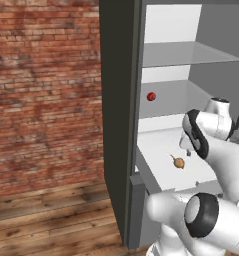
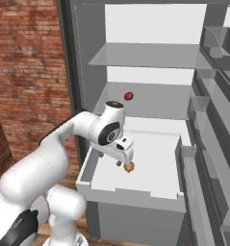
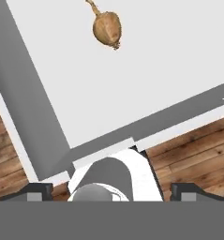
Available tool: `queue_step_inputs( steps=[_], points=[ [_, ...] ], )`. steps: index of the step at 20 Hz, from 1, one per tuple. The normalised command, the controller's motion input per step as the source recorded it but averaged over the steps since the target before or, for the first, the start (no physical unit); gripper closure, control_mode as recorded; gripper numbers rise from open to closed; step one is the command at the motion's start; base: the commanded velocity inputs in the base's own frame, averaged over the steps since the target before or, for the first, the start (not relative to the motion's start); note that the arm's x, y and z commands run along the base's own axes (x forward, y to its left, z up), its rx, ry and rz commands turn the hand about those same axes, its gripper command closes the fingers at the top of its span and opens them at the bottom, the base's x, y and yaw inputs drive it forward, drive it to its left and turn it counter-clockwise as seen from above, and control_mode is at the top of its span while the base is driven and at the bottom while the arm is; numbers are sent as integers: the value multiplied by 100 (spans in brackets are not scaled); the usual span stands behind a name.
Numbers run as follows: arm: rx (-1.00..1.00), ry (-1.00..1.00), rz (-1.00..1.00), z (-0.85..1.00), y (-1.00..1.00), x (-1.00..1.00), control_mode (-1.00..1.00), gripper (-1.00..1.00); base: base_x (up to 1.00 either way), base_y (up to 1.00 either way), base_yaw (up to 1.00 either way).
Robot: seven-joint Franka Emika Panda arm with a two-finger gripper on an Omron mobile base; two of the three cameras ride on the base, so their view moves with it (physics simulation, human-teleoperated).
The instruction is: Place the onions inside the fridge drawer. Close the drawer after placing the vegetables.
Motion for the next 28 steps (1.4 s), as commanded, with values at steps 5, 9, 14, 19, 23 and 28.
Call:
queue_step_inputs(
  steps=[5, 9, 14, 19, 23, 28],
  points=[
    [-3, 0, -5, 26, 52, -77, -100, -100, 0, 0, 0],
    [-1, 0, 1, 0, 14, -4, -100, -100, 0, 0, 0],
    [0, -3, -1, -2, 4, -29, 100, -100, -20, 4, -1],
    [0, 0, 0, 0, 0, 0, 100, -100, -100, 29, -17],
    [0, 0, 0, 0, 0, 0, 100, -100, -100, 1, -27],
    [0, 0, 0, 0, 0, 0, 100, -100, -100, -33, -28]
  ],
)
